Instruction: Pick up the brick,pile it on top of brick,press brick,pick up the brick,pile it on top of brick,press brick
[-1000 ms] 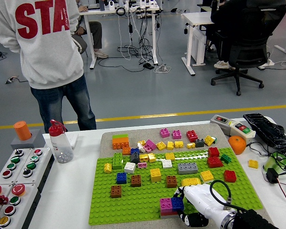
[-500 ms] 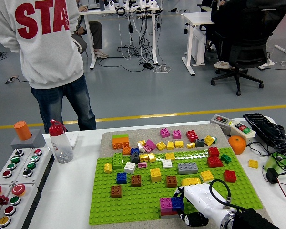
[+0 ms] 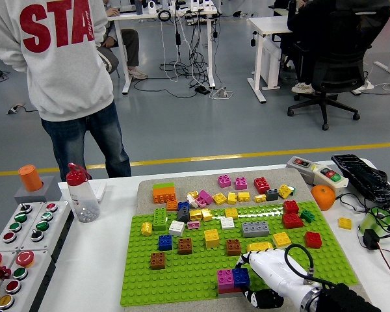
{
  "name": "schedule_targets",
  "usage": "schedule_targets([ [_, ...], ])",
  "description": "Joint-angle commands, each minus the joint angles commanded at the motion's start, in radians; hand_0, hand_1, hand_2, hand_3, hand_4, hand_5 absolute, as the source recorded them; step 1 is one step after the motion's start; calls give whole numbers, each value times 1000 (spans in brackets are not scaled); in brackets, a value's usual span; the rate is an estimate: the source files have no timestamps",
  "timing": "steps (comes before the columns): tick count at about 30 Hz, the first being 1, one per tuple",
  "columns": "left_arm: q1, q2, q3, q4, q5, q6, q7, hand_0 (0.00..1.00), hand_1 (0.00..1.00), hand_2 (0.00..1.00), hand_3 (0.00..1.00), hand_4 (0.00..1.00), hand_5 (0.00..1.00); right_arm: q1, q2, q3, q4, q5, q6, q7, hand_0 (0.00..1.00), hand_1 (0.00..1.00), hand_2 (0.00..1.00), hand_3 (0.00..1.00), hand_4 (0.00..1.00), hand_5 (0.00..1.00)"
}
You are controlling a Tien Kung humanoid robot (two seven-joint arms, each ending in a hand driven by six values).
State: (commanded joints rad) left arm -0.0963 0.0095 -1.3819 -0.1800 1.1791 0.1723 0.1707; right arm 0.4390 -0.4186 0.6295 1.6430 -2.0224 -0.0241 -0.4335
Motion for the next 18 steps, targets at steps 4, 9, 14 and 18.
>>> schedule_targets([
  [4, 0, 0, 1, 0, -1, 0, 0, 655, 677, 703, 572, 305, 998, 0, 0, 1, -2, 3, 0, 3, 867, 814, 870, 850, 630, 192],
  [9, 0, 0, 1, 0, -2, 0, 0, 655, 676, 704, 572, 304, 998, 0, 1, 2, -3, 6, -4, 7, 895, 832, 901, 881, 646, 197],
  [14, -1, 0, 0, 0, -1, 0, 0, 655, 676, 704, 572, 304, 998, 0, 0, 2, -3, 10, -13, 13, 927, 868, 949, 950, 673, 208],
  [18, -1, 0, -1, 0, 1, 1, 1, 655, 676, 704, 572, 304, 998, -2, 0, 3, -2, 13, -23, 19, 927, 868, 949, 950, 673, 208],
])
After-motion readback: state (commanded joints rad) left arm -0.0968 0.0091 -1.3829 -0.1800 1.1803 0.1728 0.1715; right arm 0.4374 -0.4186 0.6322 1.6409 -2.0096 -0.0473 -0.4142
